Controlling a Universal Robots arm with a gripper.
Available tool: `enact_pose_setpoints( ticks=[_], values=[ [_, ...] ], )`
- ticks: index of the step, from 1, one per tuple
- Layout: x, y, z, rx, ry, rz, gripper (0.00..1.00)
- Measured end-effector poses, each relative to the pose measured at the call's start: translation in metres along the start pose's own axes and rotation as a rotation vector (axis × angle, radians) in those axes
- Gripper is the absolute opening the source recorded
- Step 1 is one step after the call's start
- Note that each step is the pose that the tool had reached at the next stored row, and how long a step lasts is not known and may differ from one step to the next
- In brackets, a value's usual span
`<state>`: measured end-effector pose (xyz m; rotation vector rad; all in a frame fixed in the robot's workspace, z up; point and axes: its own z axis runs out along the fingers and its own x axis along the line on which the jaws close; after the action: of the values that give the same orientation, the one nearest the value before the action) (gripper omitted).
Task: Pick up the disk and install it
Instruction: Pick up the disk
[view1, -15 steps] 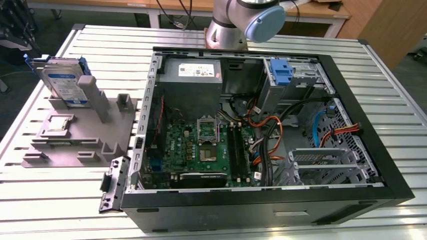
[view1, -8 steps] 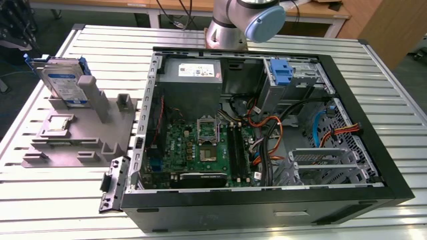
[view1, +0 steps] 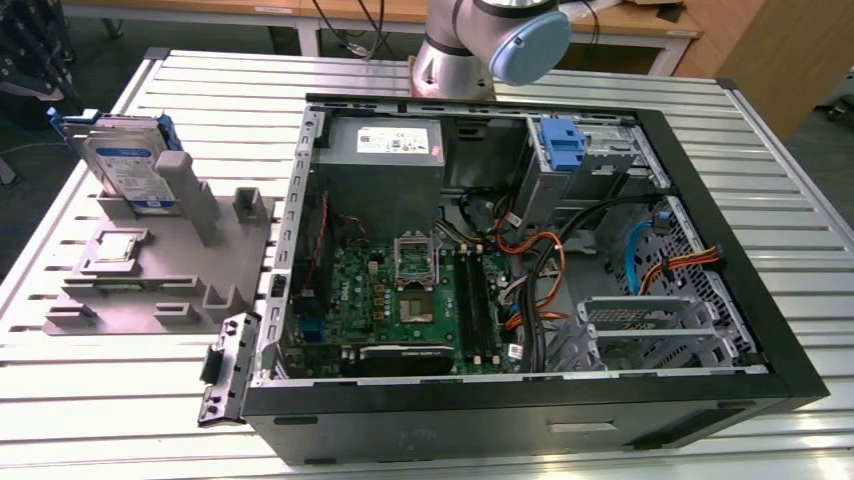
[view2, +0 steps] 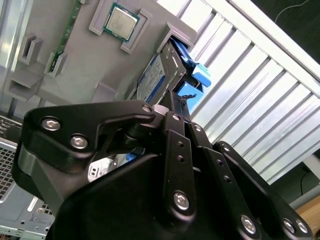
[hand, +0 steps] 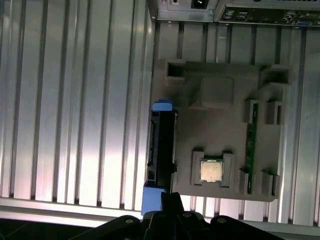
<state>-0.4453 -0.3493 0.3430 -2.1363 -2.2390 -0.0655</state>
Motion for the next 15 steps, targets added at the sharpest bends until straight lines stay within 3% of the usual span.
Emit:
enact_pose_setpoints(
  ticks=[5, 9, 15],
  values=[
    [-0.0001, 0.0002, 0.0001, 0.0005, 0.0005, 0.001, 0.1],
    [0.0001, 0.0004, 0.0008, 0.0076, 0.0075, 0.009, 0.1],
    [0.0084, 0.001, 0.0026, 0.0108, 0.0065, 0.019, 0.1]
  ],
)
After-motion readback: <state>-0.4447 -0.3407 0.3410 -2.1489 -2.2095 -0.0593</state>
